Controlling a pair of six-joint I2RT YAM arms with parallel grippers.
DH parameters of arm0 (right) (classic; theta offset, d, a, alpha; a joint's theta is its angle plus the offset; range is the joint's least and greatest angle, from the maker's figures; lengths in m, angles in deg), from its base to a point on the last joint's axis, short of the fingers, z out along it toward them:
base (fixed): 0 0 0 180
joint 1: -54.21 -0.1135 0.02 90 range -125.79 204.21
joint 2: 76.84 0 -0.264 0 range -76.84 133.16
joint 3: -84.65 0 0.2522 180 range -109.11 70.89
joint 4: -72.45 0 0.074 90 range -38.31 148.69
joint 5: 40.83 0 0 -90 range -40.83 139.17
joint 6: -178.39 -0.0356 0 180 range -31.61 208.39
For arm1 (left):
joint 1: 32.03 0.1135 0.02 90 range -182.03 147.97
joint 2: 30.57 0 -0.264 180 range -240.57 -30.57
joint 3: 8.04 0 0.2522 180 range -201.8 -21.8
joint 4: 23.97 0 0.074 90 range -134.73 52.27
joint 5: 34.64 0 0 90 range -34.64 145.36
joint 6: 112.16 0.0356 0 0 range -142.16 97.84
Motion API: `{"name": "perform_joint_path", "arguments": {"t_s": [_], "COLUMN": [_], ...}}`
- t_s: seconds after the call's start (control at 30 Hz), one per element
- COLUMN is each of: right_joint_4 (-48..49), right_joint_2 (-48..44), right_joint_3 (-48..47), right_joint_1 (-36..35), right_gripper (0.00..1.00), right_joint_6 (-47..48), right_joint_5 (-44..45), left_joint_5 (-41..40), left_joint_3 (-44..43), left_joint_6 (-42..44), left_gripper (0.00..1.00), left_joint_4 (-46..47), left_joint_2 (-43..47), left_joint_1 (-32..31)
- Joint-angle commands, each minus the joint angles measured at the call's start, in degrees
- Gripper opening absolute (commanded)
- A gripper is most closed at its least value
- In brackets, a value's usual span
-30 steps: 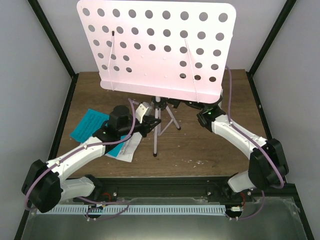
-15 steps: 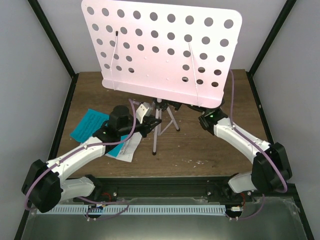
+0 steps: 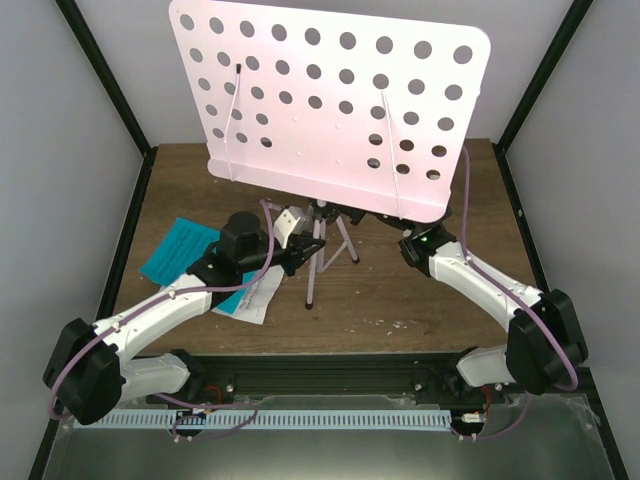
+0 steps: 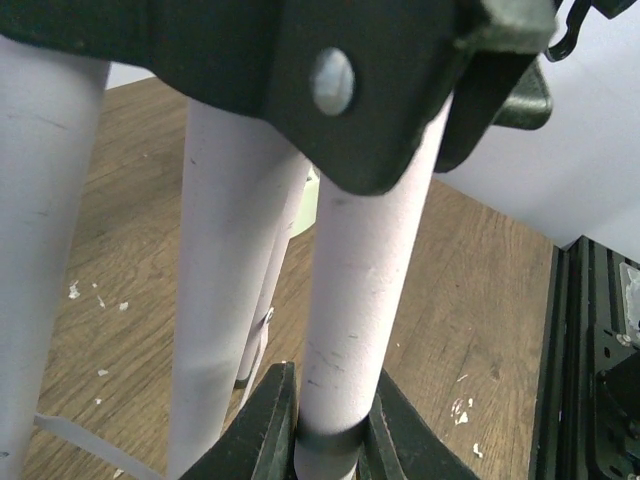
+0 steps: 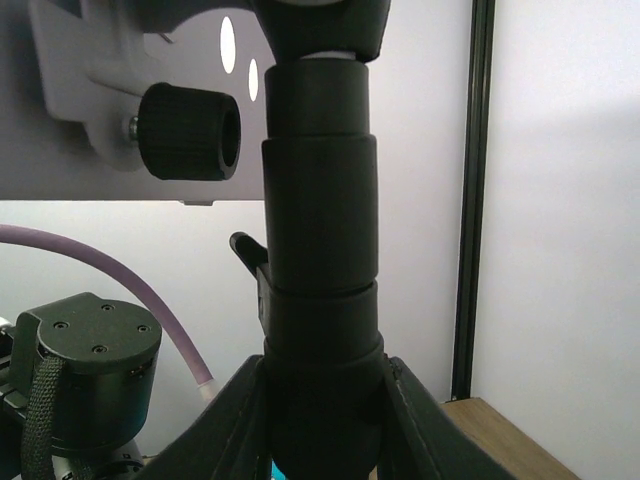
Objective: Pack up the instrument practice props
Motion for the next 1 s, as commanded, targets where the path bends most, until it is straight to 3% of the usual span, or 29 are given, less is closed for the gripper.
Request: {"name": "perform_joint_path", "arguments": {"t_s": [0.0, 0.37, 0.53, 0.7, 0.97], "right_joint_4": [-5.3, -4.6, -5.5, -5.9, -7.6], "right_joint_2": [-0.8, -3.2, -3.5, -4.2, -3.5], "right_joint_3": [4.6, 4.1, 2.9, 2.8, 0.7], "right_joint_1": [-1.2, -1.2, -1.1, -1.1, -1.1], "right_gripper": [0.06, 0.18, 0.28, 0.44, 0.54], "right_joint_6": [1.0, -0.6, -0.6, -0.1, 1.6], "right_joint_5": [-4.0, 1.3, 0.9, 1.7, 3.4], "left_joint_5": [-4.4, 1.1, 2.9, 4.0, 5.1], "left_joint_3": [-6.1, -0.2, -0.2, -0.6, -1.2], "left_joint_6": [-7.4, -9.2, -9.1, -8.5, -6.9], "left_gripper": [0.00, 0.00, 0.00, 0.00, 0.00], "left_joint_4": [19.8, 17.8, 16.1, 14.5, 12.5], "left_joint_2": [3.0, 4.3, 4.1, 3.8, 3.7], "left_joint_1": [1.8, 1.8, 1.7, 1.7, 1.7]}}
